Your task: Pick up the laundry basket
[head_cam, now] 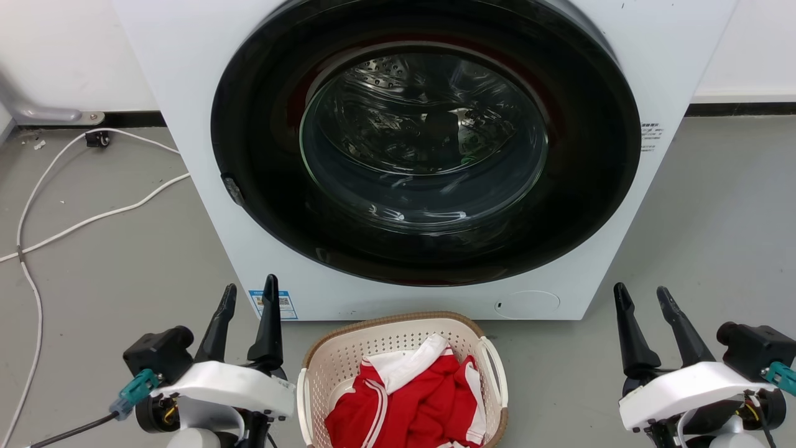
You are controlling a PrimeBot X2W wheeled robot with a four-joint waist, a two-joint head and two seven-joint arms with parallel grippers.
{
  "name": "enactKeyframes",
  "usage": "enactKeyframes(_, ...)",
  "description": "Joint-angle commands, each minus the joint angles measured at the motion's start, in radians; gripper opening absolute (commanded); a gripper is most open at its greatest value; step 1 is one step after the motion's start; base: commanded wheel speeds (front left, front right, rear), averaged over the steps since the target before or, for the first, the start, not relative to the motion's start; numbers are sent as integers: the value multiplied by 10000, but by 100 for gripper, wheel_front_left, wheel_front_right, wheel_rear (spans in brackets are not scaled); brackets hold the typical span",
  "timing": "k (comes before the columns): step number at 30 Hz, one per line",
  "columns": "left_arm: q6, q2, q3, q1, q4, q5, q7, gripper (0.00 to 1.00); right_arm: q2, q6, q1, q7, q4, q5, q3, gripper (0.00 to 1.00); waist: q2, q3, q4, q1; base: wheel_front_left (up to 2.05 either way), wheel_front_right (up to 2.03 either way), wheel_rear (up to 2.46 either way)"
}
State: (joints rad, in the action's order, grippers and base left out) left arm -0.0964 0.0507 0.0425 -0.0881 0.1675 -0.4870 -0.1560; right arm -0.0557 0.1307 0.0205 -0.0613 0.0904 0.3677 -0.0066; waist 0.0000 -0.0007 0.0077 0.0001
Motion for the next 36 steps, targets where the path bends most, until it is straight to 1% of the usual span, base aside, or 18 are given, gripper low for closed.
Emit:
enactKeyframes(1,46,14,49,-204,-44,290,-106,100,27,0,14,17,-159,-319,9,100,0,5,-2,-1,0,0,0)
enactKeyframes(11,158,9,219,-222,110,1310,-345,100,38,0,-109,105,-283,-1349,14,100,0,1,5,-1,0,0,0)
enactKeyframes(14,166,8,250,-236,138,1494,-380,100,40,0,-130,109,-287,-1414,45,100,0,0,7,-1,0,0,0)
enactKeyframes(36,366,-2,460,-299,576,3235,-831,100,62,-1,-224,167,-225,-3024,52,100,0,19,59,-1,0,0,0)
